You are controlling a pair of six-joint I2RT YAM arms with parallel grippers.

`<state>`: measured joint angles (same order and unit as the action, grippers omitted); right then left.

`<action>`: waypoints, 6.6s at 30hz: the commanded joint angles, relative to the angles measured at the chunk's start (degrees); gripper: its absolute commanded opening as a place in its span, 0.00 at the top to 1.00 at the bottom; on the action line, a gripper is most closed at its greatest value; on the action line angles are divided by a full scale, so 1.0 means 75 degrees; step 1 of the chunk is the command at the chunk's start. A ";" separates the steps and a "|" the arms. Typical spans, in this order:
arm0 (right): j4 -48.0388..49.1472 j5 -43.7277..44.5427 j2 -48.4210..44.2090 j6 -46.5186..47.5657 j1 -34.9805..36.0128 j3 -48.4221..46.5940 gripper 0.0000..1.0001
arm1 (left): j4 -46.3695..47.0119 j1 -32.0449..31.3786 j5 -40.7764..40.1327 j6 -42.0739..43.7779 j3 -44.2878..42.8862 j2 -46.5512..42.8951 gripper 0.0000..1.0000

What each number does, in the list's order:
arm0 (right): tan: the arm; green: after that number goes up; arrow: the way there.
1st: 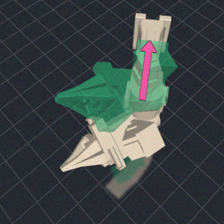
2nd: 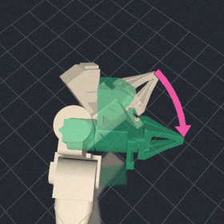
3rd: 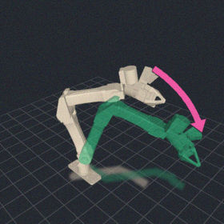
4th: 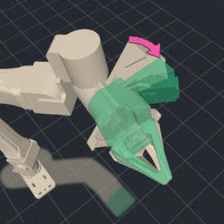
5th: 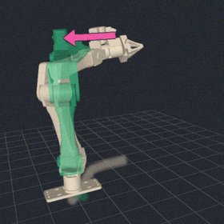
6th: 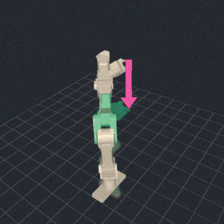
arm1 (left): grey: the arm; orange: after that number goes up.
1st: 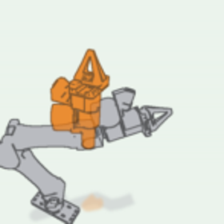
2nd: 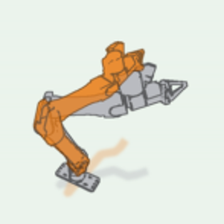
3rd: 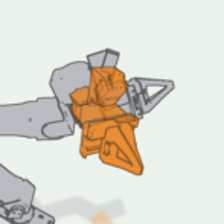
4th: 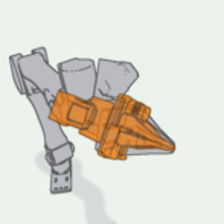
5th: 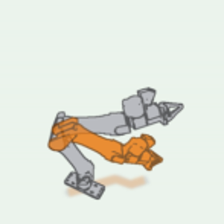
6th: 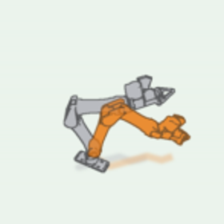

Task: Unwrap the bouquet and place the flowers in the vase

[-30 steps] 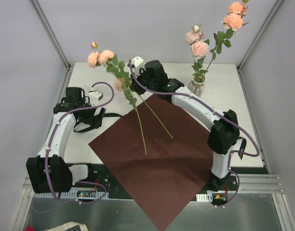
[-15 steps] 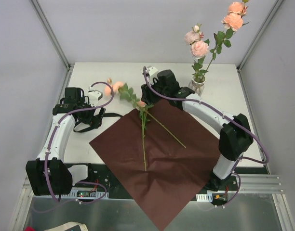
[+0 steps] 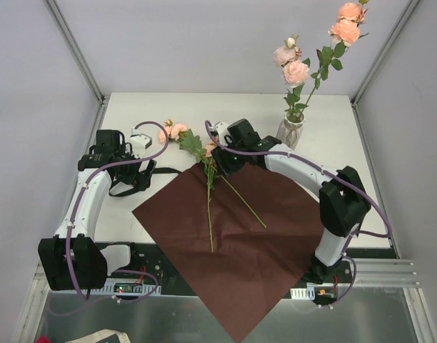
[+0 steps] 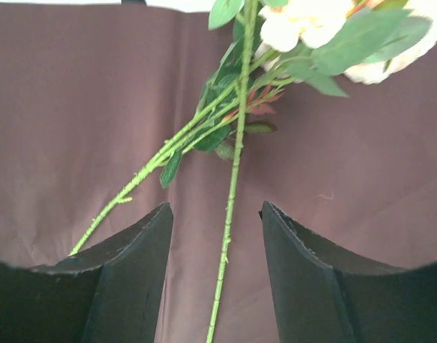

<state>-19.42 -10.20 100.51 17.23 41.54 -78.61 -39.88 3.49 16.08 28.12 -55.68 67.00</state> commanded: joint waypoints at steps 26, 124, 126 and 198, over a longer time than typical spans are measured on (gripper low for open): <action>-0.1712 0.0257 0.2501 0.1381 0.0040 -0.2140 0.54 | -0.0179 0.0180 0.0060 0.0317 -0.0182 -0.0144 0.01; 0.6750 0.5167 -0.4096 0.0456 -0.2434 0.1844 0.42 | -0.0577 0.0320 0.0095 0.0376 -0.0990 -0.0215 0.01; 0.6563 0.5401 -0.4260 0.0468 -0.2258 0.1879 0.40 | -0.0589 0.0309 0.0106 0.0364 -0.0955 -0.0226 0.01; -0.0400 0.2953 0.0514 -0.2677 0.0427 -0.4152 0.99 | -0.0613 0.0449 0.0235 0.0352 -0.0943 -0.0461 0.01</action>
<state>-25.21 11.31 119.90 -9.87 47.46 -99.42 -43.38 6.13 16.40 30.50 -61.91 65.04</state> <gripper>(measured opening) 0.058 0.992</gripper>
